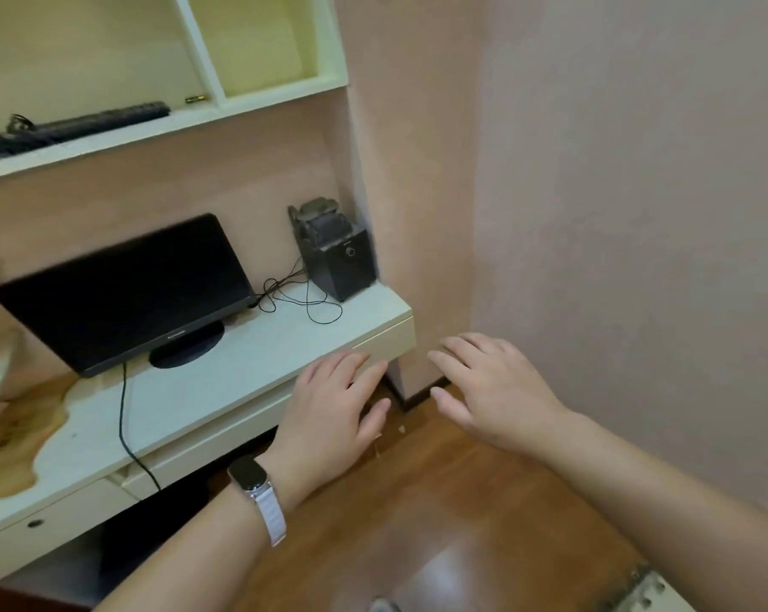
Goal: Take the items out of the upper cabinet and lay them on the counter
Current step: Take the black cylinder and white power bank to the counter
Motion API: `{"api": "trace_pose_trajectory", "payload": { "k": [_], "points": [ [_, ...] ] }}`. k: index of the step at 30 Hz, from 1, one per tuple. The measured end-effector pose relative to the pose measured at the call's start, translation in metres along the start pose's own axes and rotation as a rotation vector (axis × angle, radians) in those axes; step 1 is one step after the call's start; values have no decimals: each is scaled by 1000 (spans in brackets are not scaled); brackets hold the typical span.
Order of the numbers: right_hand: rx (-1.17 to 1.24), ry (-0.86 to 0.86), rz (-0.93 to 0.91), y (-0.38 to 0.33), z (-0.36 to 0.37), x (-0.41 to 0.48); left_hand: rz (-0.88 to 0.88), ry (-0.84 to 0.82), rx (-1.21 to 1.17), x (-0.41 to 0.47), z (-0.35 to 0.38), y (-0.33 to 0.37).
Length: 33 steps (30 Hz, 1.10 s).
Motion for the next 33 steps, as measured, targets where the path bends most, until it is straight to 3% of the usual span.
{"api": "trace_pose_trajectory", "payload": {
  "k": [10,22,33],
  "points": [
    [-107,-77,-24,-4,42,109,-62,40,-42,58,37,-99],
    [-180,-22,-51,-22,73,301,-61,143,-59,156,56,-280],
    [-126,145,-124,23,75,414,-76,261,-23,261,47,-323]
  ]
}}
Point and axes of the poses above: each hand's wrist, its own x-axis towards the middle knuckle, its own z-axis out of the palm, y = z × x, the point moved 4 cm from there along x, towards the middle knuckle, and after that the axes turned 6 degrees about z, right-handed, at the moved point
